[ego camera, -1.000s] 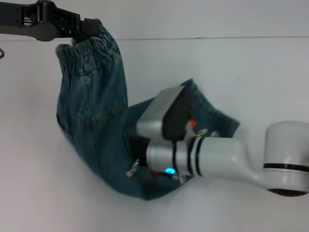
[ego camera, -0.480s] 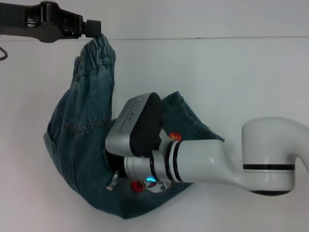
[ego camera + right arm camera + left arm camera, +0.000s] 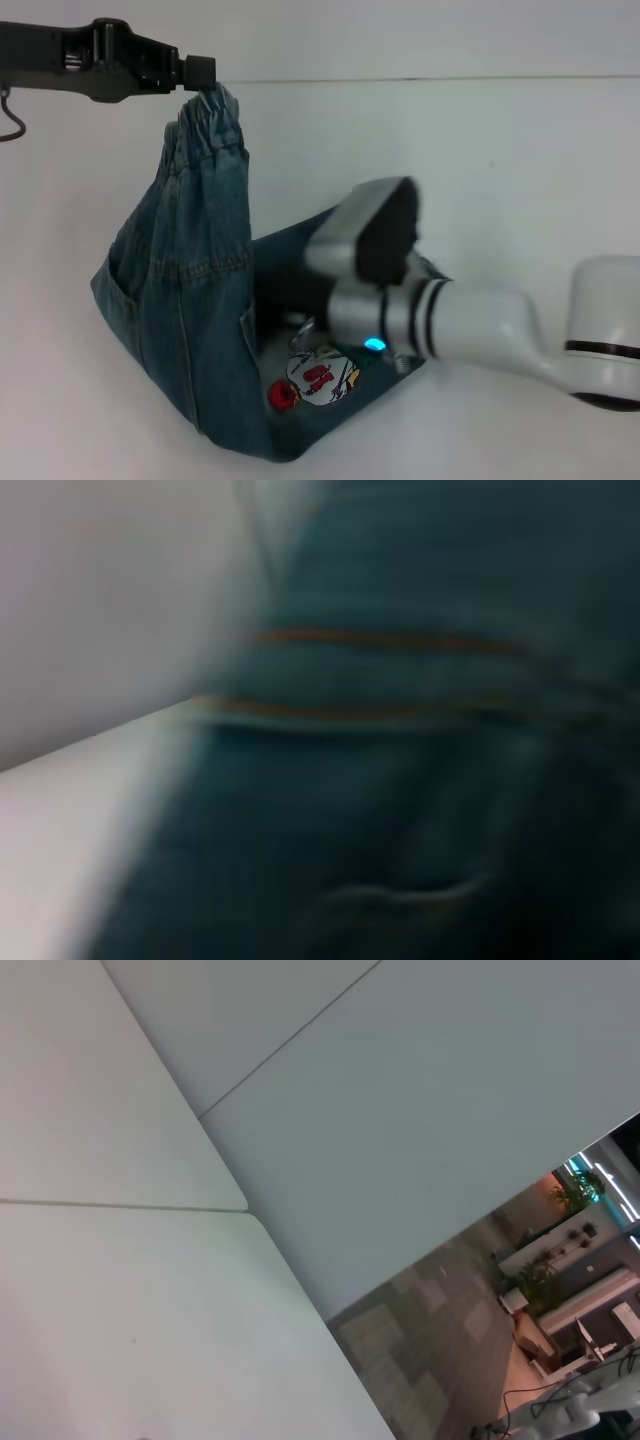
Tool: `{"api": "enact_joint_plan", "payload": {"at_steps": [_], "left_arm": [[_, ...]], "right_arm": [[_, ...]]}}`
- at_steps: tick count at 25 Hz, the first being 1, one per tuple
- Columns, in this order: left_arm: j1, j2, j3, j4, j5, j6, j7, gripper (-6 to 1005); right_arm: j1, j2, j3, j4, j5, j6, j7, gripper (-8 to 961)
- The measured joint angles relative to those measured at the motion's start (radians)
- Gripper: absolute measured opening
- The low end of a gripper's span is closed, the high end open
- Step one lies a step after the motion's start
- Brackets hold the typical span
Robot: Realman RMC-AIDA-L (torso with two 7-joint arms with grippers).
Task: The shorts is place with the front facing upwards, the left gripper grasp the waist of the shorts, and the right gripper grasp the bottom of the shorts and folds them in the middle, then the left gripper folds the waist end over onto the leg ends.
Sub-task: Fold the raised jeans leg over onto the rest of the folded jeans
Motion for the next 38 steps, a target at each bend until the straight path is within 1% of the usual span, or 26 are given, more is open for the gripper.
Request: {"api": "enact_joint_plan", "payload": {"at_steps": [3,5,8,11,13,14,16,20,24,26,30,34,36,38], "left_arm": [[0.000,-0.004,0.000,-0.001,0.003,-0.005,0.000,5],[0.001,-0.012,0.004,-0.001,0.002,-0.016,0.000,7],[0.000,-0.022,0.012,-0.002,0.001,-0.037,0.001,10],[-0.013,-0.046,0.029,-0.002,-0.001,-0.062,0.008,12],[-0.027,-0.070,0.053,-0.002,-0.002,-0.087,0.014,14],[-0.031,-0.077,0.063,-0.002,-0.002,-0.101,0.016,15],[-0.040,-0.099,0.098,-0.002,-0.002,-0.143,0.024,17],[-0.053,-0.132,0.185,-0.004,-0.003,-0.224,0.032,20],[-0.066,-0.166,0.257,-0.015,-0.003,-0.310,0.045,24],[-0.077,-0.182,0.290,-0.029,-0.003,-0.348,0.050,26],[-0.103,-0.222,0.313,-0.055,-0.003,-0.407,0.082,29],[-0.130,-0.247,0.332,-0.083,-0.003,-0.448,0.105,33],[-0.138,-0.256,0.346,-0.099,-0.003,-0.471,0.117,35],[-0.145,-0.259,0.370,-0.131,-0.003,-0.508,0.132,36]], "right_arm": [[-0.035,-0.002,0.035,-0.080,0.000,-0.062,0.036,-1],[-0.057,-0.002,0.064,-0.138,0.003,-0.113,0.055,-2],[-0.091,-0.008,0.135,-0.210,0.006,-0.204,0.071,-2],[-0.112,-0.012,0.225,-0.283,0.007,-0.275,0.087,-2],[-0.118,-0.012,0.292,-0.338,0.007,-0.310,0.102,-2],[-0.121,-0.012,0.329,-0.362,0.006,-0.327,0.107,-2],[-0.131,-0.014,0.398,-0.397,0.007,-0.367,0.113,-2],[-0.164,-0.027,0.523,-0.413,0.008,-0.437,0.118,-2],[-0.193,-0.034,0.625,-0.414,0.008,-0.474,0.118,-2],[-0.200,-0.037,0.647,-0.414,0.008,-0.478,0.118,-2],[-0.201,-0.038,0.655,-0.415,0.008,-0.476,0.118,-2],[-0.202,-0.038,0.656,-0.415,0.008,-0.473,0.119,-2],[-0.201,-0.038,0.656,-0.416,0.008,-0.473,0.119,-2],[-0.200,-0.038,0.656,-0.416,0.008,-0.473,0.119,-2]]}}
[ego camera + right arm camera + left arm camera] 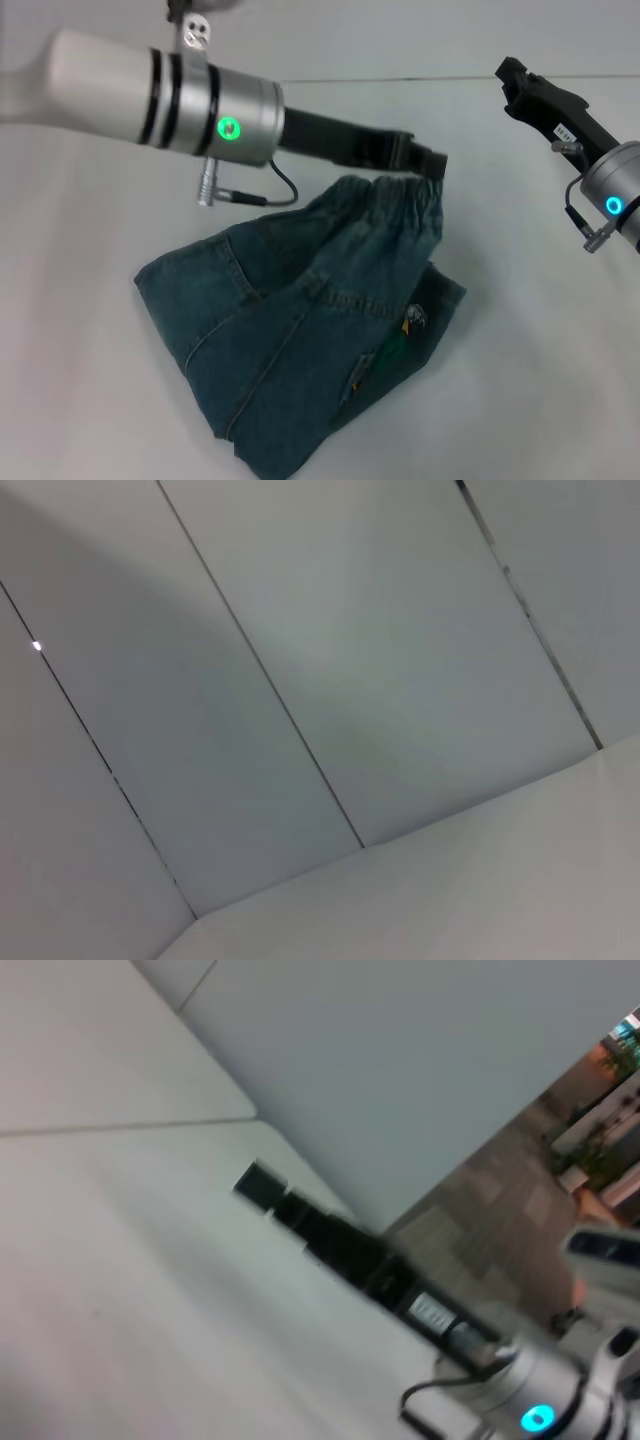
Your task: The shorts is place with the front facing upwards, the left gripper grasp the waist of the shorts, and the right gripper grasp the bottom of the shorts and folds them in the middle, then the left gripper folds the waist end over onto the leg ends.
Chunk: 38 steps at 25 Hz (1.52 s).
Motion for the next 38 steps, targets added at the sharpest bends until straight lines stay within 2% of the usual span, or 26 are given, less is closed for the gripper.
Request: {"api": "enact_joint_plan", "payload": {"at_steps": [6,11,17,18,19,22,23,24,29,30,31,32,33,35,37,38], "left_arm": [[-0.016,-0.003,0.053,-0.109,-0.002,-0.102,0.012,42],[-0.019,-0.009,0.062,-0.127,-0.012,-0.117,0.026,46],[0.005,-0.009,0.061,-0.123,-0.065,-0.125,0.056,255],[0.039,-0.008,0.057,-0.097,-0.135,-0.102,0.103,295],[0.039,-0.008,0.057,-0.097,-0.135,-0.102,0.103,335],[0.122,-0.005,0.053,-0.045,-0.277,-0.087,0.187,454],[0.122,-0.005,0.053,-0.045,-0.277,-0.087,0.187,485],[0.217,-0.005,0.052,-0.004,-0.446,-0.084,0.288,515],[0.358,0.000,0.048,0.025,-0.650,-0.075,0.453,668],[0.386,0.002,0.042,0.030,-0.670,-0.066,0.487,699],[0.386,0.002,0.042,0.030,-0.670,-0.066,0.487,731],[0.425,0.004,0.015,0.034,-0.677,-0.040,0.527,764],[0.456,0.006,-0.027,0.035,-0.668,0.002,0.556,796],[0.479,0.011,-0.056,0.035,-0.657,0.039,0.572,861],[0.515,0.021,-0.104,0.036,-0.633,0.094,0.585,896],[0.529,0.027,-0.125,0.036,-0.620,0.117,0.587,900]], "right_arm": [[0.001,0.003,0.001,0.000,0.000,0.007,-0.006,-2],[0.010,0.006,0.004,0.000,0.000,0.031,-0.008,-2],[0.011,0.007,-0.003,0.001,-0.006,0.032,-0.005,-2],[0.012,0.004,-0.013,0.000,-0.008,0.033,0.000,-2],[0.012,0.004,-0.013,0.000,-0.008,0.033,0.000,-2],[0.007,-0.009,-0.035,0.000,-0.008,0.036,0.022,-2],[0.005,-0.015,-0.045,-0.001,-0.008,0.035,0.036,-2],[0.003,-0.022,-0.060,-0.001,-0.008,0.034,0.053,-2],[0.005,-0.072,-0.176,-0.002,-0.009,0.006,0.153,-1],[0.008,-0.086,-0.213,-0.002,-0.009,-0.008,0.185,2],[0.008,-0.086,-0.213,-0.002,-0.009,-0.008,0.185,6],[0.016,-0.113,-0.287,-0.007,-0.009,-0.050,0.243,9],[0.019,-0.120,-0.311,-0.011,-0.009,-0.070,0.263,12],[0.028,-0.135,-0.364,-0.042,-0.010,-0.130,0.318,19],[0.048,-0.141,-0.439,-0.135,-0.009,-0.248,0.410,25],[0.048,-0.141,-0.439,-0.135,-0.009,-0.248,0.410,28]]}}
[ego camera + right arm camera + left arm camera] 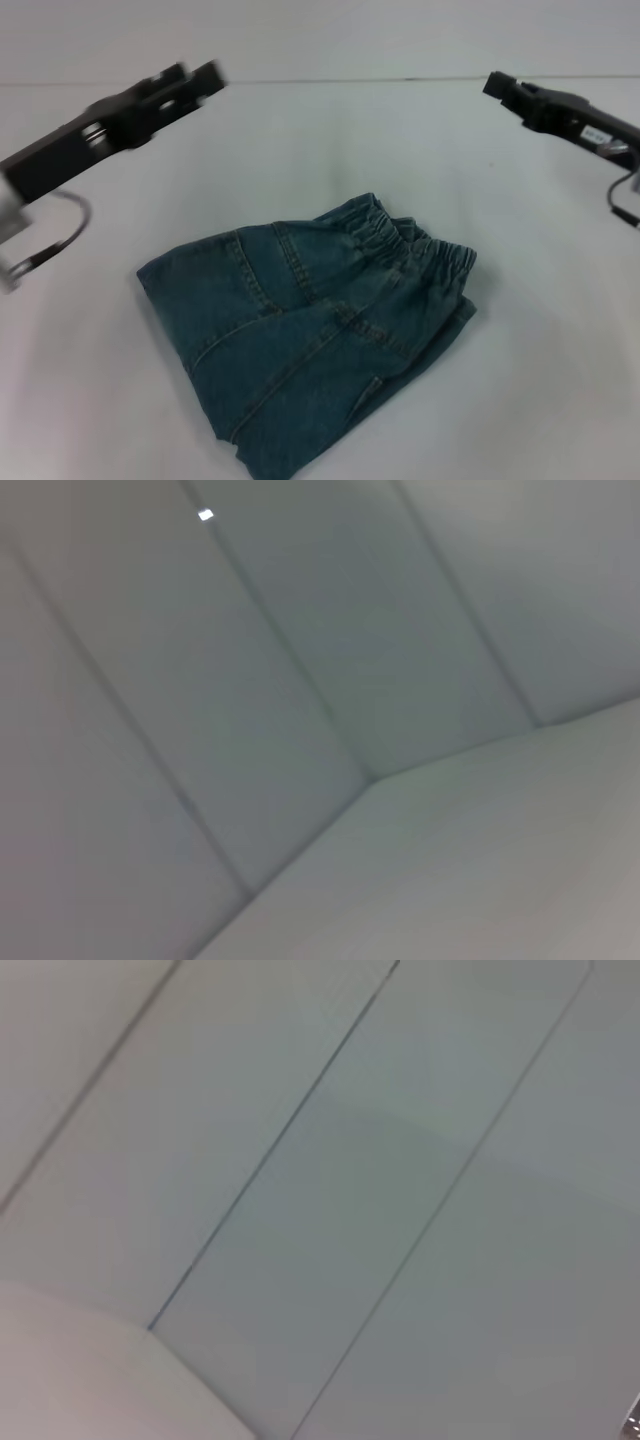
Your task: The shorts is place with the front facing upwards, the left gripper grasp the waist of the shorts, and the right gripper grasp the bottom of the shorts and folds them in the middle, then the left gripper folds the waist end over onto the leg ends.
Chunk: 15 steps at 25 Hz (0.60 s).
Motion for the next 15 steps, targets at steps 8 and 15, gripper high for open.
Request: {"api": "enact_joint_plan", "payload": {"at_steps": [8,15], "left_arm": [[0.077,0.034,-0.203,0.011,0.084,0.183,0.003,909],[0.098,0.044,-0.291,0.018,0.086,0.242,-0.001,907]], "right_arm": [[0.118,0.014,-0.337,-0.264,0.006,-0.268,0.264,192],[0.270,0.072,-0.800,-0.489,0.008,-0.396,0.523,478]]}}
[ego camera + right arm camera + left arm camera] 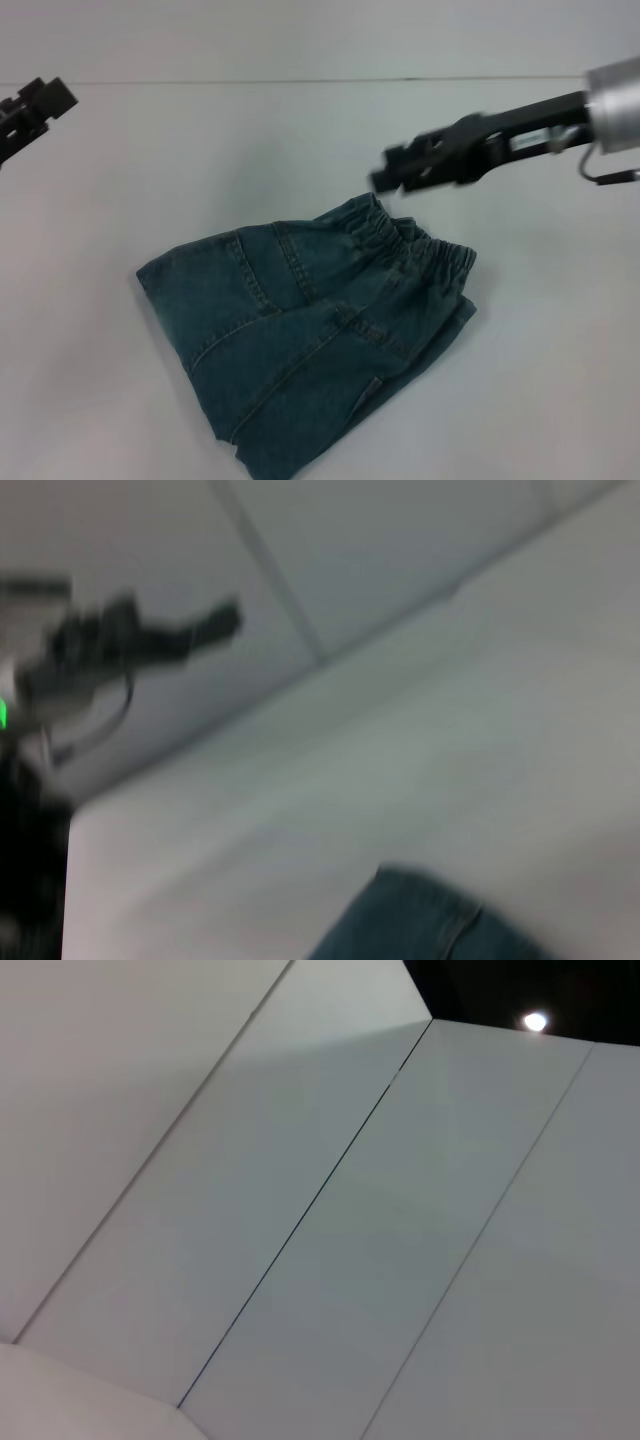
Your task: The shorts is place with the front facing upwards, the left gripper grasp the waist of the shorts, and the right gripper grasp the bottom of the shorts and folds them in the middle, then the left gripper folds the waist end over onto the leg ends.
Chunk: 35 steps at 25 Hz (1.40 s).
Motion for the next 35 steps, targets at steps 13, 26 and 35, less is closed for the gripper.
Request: {"api": "enact_joint_plan", "payload": {"at_steps": [13,26,35], "left_arm": [[0.017,0.004,-0.029,0.014,0.027,0.038,-0.001,907],[-0.028,0.053,-0.025,0.177,0.373,0.117,-0.026,908],[-0.033,0.076,-0.037,0.306,0.493,0.136,-0.084,908]], "right_arm": [[0.168,0.108,-0.589,-0.017,0.090,0.063,0.271,683],[0.180,0.114,-0.958,0.024,0.313,0.152,0.365,683],[0.177,0.118,-1.118,0.036,0.464,0.182,0.367,682]]}}
